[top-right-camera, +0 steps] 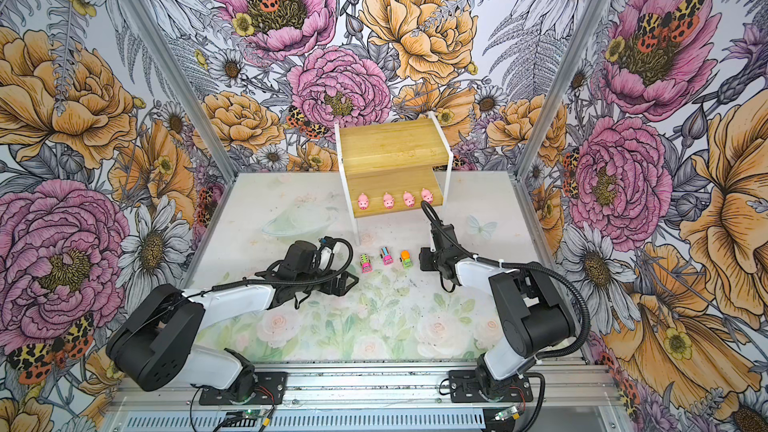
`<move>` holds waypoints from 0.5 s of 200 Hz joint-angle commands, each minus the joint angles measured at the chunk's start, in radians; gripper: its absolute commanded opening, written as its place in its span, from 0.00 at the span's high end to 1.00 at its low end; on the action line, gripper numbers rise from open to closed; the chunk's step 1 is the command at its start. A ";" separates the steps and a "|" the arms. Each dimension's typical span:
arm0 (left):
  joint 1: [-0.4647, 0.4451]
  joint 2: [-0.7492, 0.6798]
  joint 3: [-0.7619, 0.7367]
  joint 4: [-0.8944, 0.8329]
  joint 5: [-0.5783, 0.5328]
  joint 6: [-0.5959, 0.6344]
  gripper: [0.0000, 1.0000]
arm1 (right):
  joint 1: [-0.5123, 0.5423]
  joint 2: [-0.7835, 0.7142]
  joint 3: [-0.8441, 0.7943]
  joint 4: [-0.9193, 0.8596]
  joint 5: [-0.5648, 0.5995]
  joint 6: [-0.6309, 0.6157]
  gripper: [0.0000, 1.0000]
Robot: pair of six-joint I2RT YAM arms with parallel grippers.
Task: Place and organize the plastic toys onto the shelf
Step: 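Lower the right gripper around the orange-topped green truck and close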
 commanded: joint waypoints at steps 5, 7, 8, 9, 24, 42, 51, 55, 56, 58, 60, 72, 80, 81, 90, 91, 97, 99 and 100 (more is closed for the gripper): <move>-0.011 0.016 0.019 0.017 -0.021 -0.007 0.01 | -0.006 0.012 0.026 0.012 -0.015 -0.009 0.56; -0.011 0.017 0.020 0.017 -0.022 -0.007 0.01 | -0.005 0.013 0.026 0.011 -0.015 -0.008 0.56; -0.011 0.017 0.020 0.018 -0.023 -0.006 0.01 | -0.004 0.013 0.027 0.011 -0.014 -0.008 0.57; -0.011 0.017 0.020 0.018 -0.024 -0.006 0.01 | -0.004 0.013 0.027 0.011 -0.014 -0.008 0.57; -0.011 0.016 0.020 0.016 -0.024 -0.007 0.01 | -0.004 0.016 0.029 0.008 -0.013 -0.007 0.59; -0.011 0.011 0.018 0.011 -0.027 -0.003 0.01 | -0.003 0.020 0.032 0.005 -0.013 -0.006 0.60; -0.011 0.008 0.018 0.007 -0.030 -0.001 0.01 | -0.004 0.022 0.034 0.002 -0.011 -0.007 0.61; -0.011 0.007 0.018 0.005 -0.032 0.000 0.01 | -0.003 0.024 0.035 0.000 -0.011 -0.006 0.61; -0.011 0.007 0.018 0.005 -0.032 -0.001 0.01 | -0.003 0.025 0.036 0.000 -0.011 -0.006 0.61; -0.011 0.007 0.018 0.004 -0.033 0.000 0.01 | -0.003 0.026 0.036 0.000 -0.012 -0.007 0.61; -0.011 0.007 0.019 0.004 -0.034 0.001 0.01 | -0.003 0.027 0.038 -0.001 -0.013 -0.006 0.61; -0.011 0.005 0.020 -0.001 -0.037 0.003 0.01 | -0.003 0.029 0.041 -0.004 -0.014 -0.007 0.63; -0.011 0.007 0.020 -0.002 -0.038 0.004 0.01 | -0.003 0.033 0.043 -0.006 -0.016 -0.008 0.65; -0.011 0.007 0.020 -0.002 -0.039 0.004 0.01 | -0.003 0.033 0.044 -0.006 -0.016 -0.008 0.65; -0.011 0.008 0.020 -0.002 -0.040 0.004 0.01 | -0.003 0.034 0.044 -0.006 -0.019 -0.008 0.68; -0.011 0.008 0.021 -0.003 -0.040 0.005 0.01 | -0.003 0.034 0.044 -0.006 -0.020 -0.008 0.68; -0.011 0.008 0.022 -0.002 -0.041 0.004 0.01 | -0.002 0.033 0.044 -0.006 -0.021 -0.009 0.69; -0.011 0.009 0.022 -0.001 -0.040 0.005 0.01 | -0.002 0.033 0.045 -0.006 -0.022 -0.009 0.70; -0.011 0.009 0.022 -0.003 -0.040 0.005 0.01 | -0.003 0.033 0.045 -0.006 -0.022 -0.009 0.70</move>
